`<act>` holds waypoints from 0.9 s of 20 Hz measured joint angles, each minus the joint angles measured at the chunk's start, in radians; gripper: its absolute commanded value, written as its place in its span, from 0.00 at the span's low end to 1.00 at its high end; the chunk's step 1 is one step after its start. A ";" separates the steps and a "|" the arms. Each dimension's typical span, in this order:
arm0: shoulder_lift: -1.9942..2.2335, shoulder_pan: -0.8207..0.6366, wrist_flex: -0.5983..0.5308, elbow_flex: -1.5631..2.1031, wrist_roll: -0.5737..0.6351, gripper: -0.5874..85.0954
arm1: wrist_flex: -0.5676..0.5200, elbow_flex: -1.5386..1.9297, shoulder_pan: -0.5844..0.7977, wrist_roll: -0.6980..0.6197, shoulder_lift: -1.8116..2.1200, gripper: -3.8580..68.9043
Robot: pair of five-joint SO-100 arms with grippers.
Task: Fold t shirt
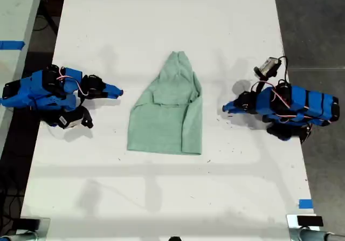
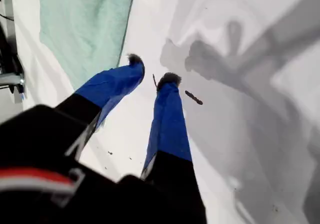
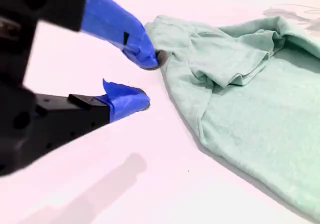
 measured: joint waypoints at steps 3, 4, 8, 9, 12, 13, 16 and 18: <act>0.000 0.000 0.000 0.000 0.000 0.12 | 0.000 0.000 0.000 0.020 0.002 0.13; 0.000 -0.003 0.000 0.000 0.000 0.12 | 0.000 0.000 0.000 0.028 0.002 0.13; 0.000 -0.003 0.000 0.000 0.000 0.12 | 0.000 0.000 0.000 0.035 0.002 0.13; 0.000 -0.003 0.000 0.000 0.000 0.12 | 0.000 0.000 -0.002 0.035 0.002 0.13; 0.000 -0.003 0.000 0.000 0.000 0.12 | 0.000 0.000 -0.002 0.035 0.002 0.12; 0.000 -0.003 0.000 0.000 0.000 0.12 | 0.000 0.000 -0.002 0.035 0.002 0.11; 0.000 -0.003 0.000 0.000 0.000 0.12 | 0.000 0.000 -0.002 0.035 0.002 0.10; 0.000 -0.003 0.000 0.000 0.000 0.12 | 0.000 0.000 -0.002 0.035 0.002 0.09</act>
